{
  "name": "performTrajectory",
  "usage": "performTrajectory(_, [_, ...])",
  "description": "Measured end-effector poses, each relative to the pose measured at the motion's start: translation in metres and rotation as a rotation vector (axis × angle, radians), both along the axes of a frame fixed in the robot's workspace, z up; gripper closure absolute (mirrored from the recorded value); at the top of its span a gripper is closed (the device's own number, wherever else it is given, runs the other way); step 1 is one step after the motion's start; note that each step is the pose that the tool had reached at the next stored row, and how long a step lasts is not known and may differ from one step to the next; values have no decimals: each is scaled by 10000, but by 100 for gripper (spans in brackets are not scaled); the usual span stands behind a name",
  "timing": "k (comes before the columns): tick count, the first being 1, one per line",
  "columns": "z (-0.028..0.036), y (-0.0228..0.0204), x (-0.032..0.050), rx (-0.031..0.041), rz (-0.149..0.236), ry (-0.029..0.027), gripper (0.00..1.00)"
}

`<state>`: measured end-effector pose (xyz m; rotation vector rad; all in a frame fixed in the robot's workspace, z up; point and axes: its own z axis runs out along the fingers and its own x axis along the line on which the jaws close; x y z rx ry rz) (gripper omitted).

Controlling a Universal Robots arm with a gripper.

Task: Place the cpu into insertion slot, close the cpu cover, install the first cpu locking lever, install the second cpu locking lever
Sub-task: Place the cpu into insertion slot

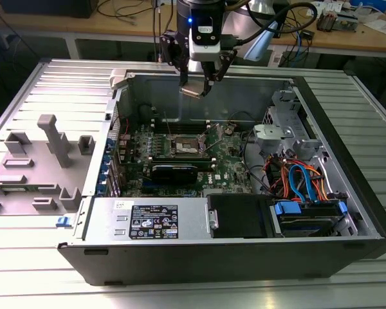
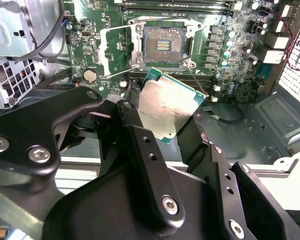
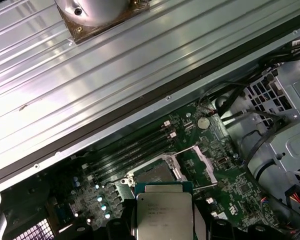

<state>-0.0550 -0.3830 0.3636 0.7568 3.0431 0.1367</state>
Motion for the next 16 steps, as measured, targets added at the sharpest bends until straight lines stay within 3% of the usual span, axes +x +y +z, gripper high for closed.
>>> performTrajectory(16, [0,0,0,0,-515,0,45])
